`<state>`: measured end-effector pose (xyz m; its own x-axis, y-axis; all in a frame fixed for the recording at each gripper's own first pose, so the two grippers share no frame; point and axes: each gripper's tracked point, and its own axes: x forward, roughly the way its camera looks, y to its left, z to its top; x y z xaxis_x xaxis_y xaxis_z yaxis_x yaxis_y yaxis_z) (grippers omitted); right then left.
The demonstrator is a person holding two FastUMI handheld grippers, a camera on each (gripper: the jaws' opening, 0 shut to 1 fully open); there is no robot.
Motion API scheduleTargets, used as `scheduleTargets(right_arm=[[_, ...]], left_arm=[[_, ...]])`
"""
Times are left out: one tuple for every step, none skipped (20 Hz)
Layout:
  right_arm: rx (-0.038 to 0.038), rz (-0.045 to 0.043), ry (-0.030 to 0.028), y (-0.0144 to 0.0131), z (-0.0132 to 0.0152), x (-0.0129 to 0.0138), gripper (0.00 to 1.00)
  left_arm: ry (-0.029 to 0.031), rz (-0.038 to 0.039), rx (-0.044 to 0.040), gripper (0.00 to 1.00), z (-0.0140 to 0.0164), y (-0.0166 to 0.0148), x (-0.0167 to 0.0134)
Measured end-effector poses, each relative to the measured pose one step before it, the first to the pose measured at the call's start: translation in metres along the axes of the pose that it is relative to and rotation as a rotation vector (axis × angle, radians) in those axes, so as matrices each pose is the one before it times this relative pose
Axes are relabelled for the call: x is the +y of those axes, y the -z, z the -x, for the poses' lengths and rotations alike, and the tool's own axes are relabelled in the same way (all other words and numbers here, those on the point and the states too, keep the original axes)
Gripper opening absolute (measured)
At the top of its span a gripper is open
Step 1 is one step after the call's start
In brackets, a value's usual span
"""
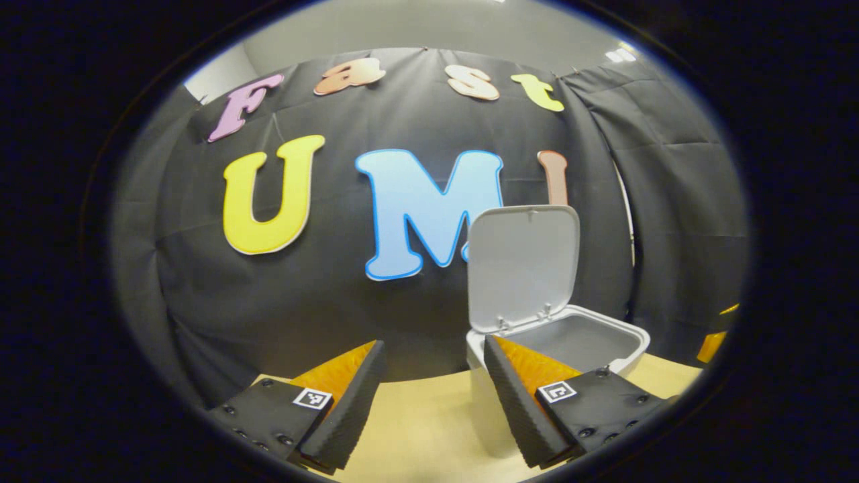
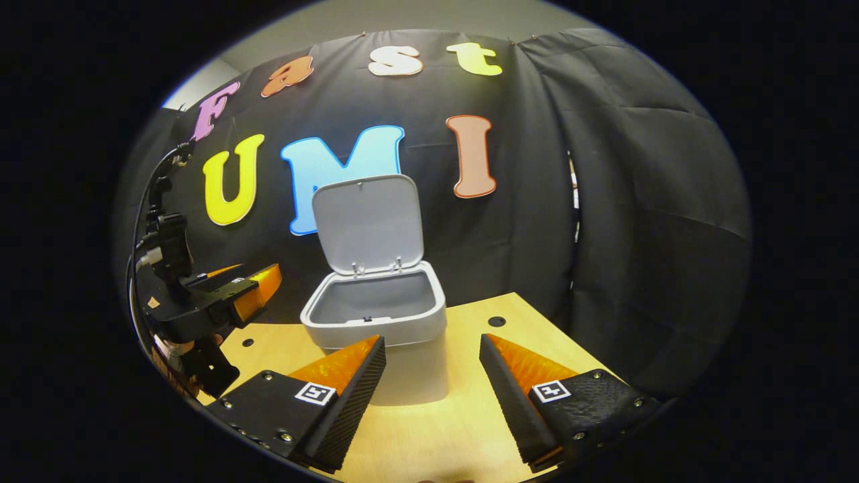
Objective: Press the lid of the desktop garbage bin to open it, pick up the crumpled paper on the desktop and throw it into the bin, then pick up the pop can on the desktop and drop it into the bin, and finally close the garbage bin lid.
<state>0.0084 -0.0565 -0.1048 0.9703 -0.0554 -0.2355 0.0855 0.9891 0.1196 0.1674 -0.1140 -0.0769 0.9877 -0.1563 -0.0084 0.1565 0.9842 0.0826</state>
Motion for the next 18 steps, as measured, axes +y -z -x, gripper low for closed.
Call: scheduleTargets(right_arm=[[0.00620,0.00590,-0.02061,0.00202,-0.00258,0.00852,0.91],[0.00735,0.00663,-0.02267,0.00359,-0.00290,0.00985,0.91],[0.00860,0.00836,-0.02463,0.00286,-0.00330,0.01052,0.91],[0.01090,0.01184,-0.02718,0.00486,-0.00351,0.01081,0.91],[0.01244,0.01359,-0.02584,0.00418,-0.00350,0.01083,0.91],[0.01079,0.01295,-0.02674,0.00406,-0.00341,0.01121,0.91],[0.01034,0.01233,-0.02629,0.00373,-0.00397,0.01112,0.91],[0.01124,0.01210,-0.02550,0.00419,-0.00382,0.01099,0.91],[0.01100,0.01248,-0.02392,0.00380,-0.00427,0.00984,0.91],[0.00911,0.01218,-0.02261,0.00328,-0.00393,0.00971,0.91],[0.01164,0.01309,-0.02112,0.00347,-0.00391,0.00863,0.91],[0.01367,0.01388,-0.01843,0.00466,-0.00430,0.00845,0.91],[0.01830,0.01282,-0.02705,0.00507,-0.00399,0.01001,0.91],[0.02365,0.01493,-0.01718,0.00815,-0.00545,0.00795,0.96],[0.01453,0.01378,-0.01893,0.00482,-0.00318,0.00791,0.98],[0.01227,0.01543,-0.01694,0.00488,-0.00418,0.00744,0.98],[0.01307,0.01658,-0.01651,0.00500,-0.00377,0.00732,0.98],[0.01695,0.01490,-0.01521,0.00587,-0.00462,0.00668,0.98]], left_arm=[[-0.02196,0.00535,0.00073,1.00,0.00638,-0.00083,0.01326],[-0.02439,0.00711,0.00138,0.95,0.00595,-0.00014,0.01432],[-0.02446,0.00710,0.00251,0.95,0.00596,0.00149,0.01476],[-0.02457,0.00544,0.00233,0.95,0.00597,0.00049,0.01403],[-0.02474,0.00277,0.00180,0.95,0.00535,0.00026,0.01529],[-0.02379,-0.00017,0.00243,0.95,0.00442,0.00037,0.01604],[-0.02322,-0.00116,0.00104,0.95,0.00534,-0.00025,0.01539],[-0.02167,-0.00099,0.00080,0.96,0.00508,-0.00013,0.01341],[-0.02105,-0.00009,-0.00020,0.96,0.00373,0.00026,0.01251],[-0.02092,0.00087,0.00099,0.96,0.00426,0.00072,0.01180],[-0.01849,0.00257,0.00258,0.96,0.00323,0.00030,0.01176],[-0.01643,0.00594,0.00399,1.00,0.00366,0.00145,0.01094],[-0.01569,0.00876,0.00504,1.00,0.00386,0.00145,0.01042],[-0.01514,0.00996,0.00441,1.00,0.00359,0.00148,0.00995],[-0.01515,0.00975,0.00442,0.96,0.00261,0.00187,0.00839],[-0.01319,0.00677,0.00365,0.96,0.00248,0.00181,0.00837],[-0.01297,0.00322,0.00328,0.90,0.00228,0.00191,0.00793],[-0.01307,0.00092,0.00420,0.95,0.00257,0.00098,0.00818]])
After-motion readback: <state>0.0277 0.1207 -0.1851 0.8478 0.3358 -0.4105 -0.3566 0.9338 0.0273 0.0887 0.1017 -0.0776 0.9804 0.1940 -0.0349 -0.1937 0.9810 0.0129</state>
